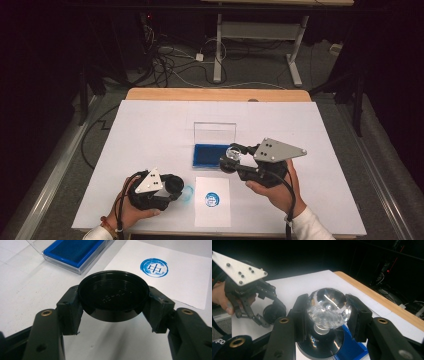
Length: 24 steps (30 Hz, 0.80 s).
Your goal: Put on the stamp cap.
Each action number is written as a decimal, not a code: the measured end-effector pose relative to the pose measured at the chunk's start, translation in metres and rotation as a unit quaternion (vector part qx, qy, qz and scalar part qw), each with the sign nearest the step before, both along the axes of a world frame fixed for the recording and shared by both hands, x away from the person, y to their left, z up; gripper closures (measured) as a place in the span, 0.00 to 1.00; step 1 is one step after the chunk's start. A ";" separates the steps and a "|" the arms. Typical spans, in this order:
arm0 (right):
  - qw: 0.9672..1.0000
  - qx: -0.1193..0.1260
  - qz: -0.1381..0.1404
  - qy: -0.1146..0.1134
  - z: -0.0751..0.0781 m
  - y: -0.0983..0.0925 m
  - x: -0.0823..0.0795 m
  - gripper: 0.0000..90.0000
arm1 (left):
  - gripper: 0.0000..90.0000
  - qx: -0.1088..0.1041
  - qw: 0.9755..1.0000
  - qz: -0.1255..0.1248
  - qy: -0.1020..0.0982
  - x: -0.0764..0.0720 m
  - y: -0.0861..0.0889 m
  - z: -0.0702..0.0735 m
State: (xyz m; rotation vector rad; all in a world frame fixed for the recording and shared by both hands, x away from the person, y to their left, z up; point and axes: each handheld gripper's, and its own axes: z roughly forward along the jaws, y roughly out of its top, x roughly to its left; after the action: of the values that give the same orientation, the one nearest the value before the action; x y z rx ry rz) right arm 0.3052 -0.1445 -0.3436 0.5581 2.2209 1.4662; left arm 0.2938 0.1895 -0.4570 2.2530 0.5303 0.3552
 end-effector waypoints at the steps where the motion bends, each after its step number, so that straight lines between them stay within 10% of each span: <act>1: 1.000 0.002 0.000 0.000 0.001 0.001 0.000 0.63 | 0.41 -0.001 1.000 0.000 0.000 0.000 -0.001 0.000; 24: 0.999 0.006 0.042 0.006 -0.003 0.037 -0.004 0.63 | 0.41 -0.045 0.998 -0.036 -0.009 0.003 -0.040 0.016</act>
State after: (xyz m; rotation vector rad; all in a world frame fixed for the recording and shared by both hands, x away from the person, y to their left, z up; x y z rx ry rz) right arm 0.3013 -0.1074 -0.3465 0.4848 2.2714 1.5210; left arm 0.2964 0.1494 -0.4406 2.1730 0.4466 0.3095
